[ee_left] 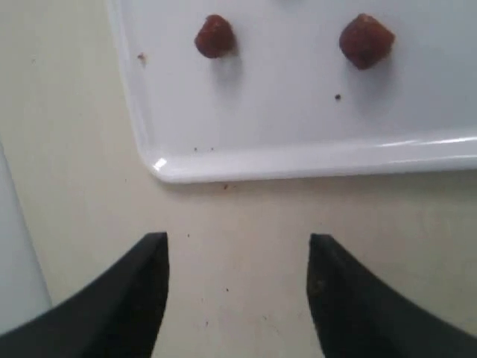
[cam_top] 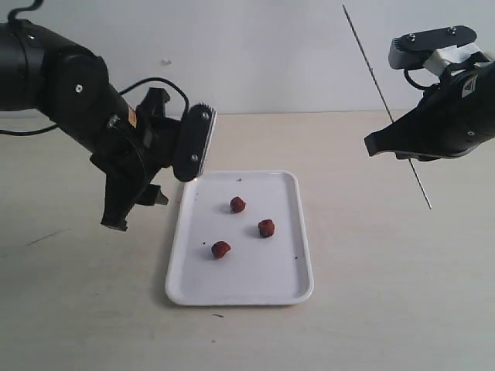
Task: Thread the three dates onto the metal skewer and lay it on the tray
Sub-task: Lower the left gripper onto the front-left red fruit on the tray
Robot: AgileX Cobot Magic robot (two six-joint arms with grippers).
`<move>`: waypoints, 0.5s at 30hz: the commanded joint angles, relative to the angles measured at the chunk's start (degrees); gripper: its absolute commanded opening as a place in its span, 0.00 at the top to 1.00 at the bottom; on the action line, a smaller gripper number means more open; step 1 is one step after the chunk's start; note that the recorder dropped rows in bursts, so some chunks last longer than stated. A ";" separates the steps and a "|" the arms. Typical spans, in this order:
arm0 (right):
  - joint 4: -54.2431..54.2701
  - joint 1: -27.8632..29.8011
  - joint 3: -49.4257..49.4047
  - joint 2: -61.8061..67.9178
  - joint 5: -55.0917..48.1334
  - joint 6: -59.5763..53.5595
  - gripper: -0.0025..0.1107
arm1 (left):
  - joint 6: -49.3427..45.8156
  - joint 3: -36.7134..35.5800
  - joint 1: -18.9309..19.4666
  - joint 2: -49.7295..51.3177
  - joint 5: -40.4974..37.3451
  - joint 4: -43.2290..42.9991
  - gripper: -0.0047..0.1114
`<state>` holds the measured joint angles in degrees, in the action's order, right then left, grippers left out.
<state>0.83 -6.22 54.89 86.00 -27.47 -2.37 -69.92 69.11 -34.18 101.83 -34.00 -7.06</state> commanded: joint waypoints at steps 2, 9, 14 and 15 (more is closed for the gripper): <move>0.39 0.34 0.34 -0.05 0.27 -0.66 0.98 | -12.82 0.34 -1.90 4.96 2.02 0.16 0.48; 0.39 0.34 0.34 -0.05 0.00 -1.22 0.98 | -14.08 0.34 -3.89 10.21 3.70 0.16 0.48; 0.39 0.34 0.34 -0.05 0.12 -1.63 0.98 | -17.23 0.34 -5.37 11.17 6.05 0.16 0.48; 0.39 0.34 0.34 -0.05 0.12 -1.63 0.98 | -18.02 0.34 -5.80 11.22 6.41 0.16 0.48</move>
<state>0.98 -6.22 54.89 86.08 -27.58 -3.43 -86.31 69.13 -38.95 113.07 -29.52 -7.06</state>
